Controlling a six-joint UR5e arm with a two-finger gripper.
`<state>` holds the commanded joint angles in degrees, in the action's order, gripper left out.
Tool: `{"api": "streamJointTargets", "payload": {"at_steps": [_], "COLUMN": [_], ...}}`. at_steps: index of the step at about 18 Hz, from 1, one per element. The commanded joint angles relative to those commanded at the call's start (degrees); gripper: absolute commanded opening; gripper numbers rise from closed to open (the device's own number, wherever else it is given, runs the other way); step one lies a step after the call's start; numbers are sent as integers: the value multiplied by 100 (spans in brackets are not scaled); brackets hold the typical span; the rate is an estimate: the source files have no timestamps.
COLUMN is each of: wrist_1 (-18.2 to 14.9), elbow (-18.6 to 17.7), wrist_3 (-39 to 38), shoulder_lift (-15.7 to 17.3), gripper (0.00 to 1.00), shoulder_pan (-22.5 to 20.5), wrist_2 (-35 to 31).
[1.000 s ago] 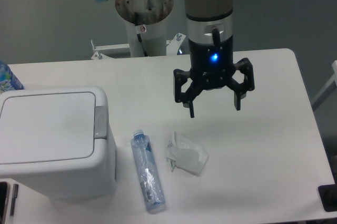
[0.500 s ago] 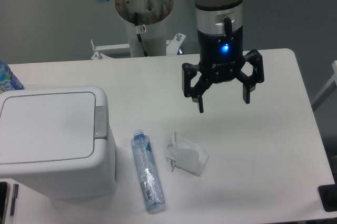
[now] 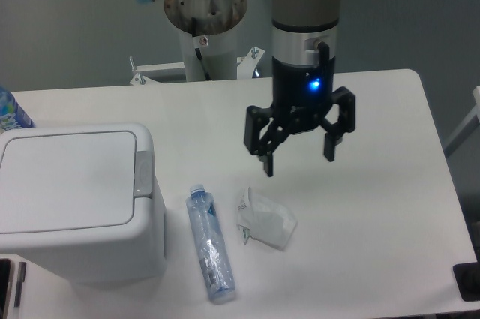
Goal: Open the trash can
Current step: 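Move the gripper over to the white trash can's lid edge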
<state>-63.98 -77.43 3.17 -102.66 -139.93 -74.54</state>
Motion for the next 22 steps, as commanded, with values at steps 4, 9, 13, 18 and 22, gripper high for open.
{"api": "streamJointTargets", "payload": {"at_steps": [4,9,13,18,22], "wrist_1": [-9,-9,-9,0,0], "elbow": [-448,-581,-651,-765,-765], "wrist_3": [-247,-369,-396,-396,-396], "shoulder_lift": [193,290,290,299,290], "gripper": [100,100,100,100,100], "shoulder_pan": [316,633,765,879,915], "wrist_2": [9,-8,18,9,9]}}
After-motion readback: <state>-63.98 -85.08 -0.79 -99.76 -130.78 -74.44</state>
